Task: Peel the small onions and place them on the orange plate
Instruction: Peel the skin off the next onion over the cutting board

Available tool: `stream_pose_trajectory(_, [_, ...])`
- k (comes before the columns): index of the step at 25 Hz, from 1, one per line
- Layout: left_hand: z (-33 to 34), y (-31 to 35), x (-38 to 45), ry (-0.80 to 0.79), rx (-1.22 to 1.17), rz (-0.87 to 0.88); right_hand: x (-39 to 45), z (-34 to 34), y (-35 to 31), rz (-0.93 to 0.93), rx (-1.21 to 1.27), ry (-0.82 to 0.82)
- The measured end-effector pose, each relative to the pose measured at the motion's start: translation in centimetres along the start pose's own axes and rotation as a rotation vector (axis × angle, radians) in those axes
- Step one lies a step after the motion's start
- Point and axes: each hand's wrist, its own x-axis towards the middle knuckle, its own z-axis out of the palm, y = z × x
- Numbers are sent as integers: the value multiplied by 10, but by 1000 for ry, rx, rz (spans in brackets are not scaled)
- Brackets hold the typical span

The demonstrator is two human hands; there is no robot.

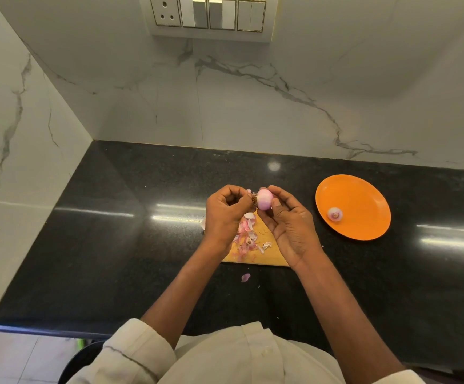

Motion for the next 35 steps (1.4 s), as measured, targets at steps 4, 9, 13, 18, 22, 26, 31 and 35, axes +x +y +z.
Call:
stream_pose_trajectory(4, [-1,-1,-1,-67,-76,-14,3,-5,-1,69,123,-10])
stream_pose_trajectory(9, [-5,-7,-1,-106,143,16,4,-8,0,99,72,27])
stream_pose_trajectory(13, [-6,-6,-2,-183,262,46,2,-7,3,88,3,37])
stream_pose_trajectory(18, [-8,-2,-1,-161,378,92,2,-7,4,49,-93,67])
stream_pose_trajectory(22, [2,1,-7,-97,564,257,-1,-6,1,-39,-156,32])
stream_pose_trajectory(26, [12,2,-11,20,621,310,-2,-2,3,-101,-248,23])
stream_pose_trajectory(31, [15,3,-9,75,466,171,-1,-1,6,-32,-115,24])
stream_pose_trajectory(35, [10,6,-5,10,226,56,0,-1,0,119,116,18])
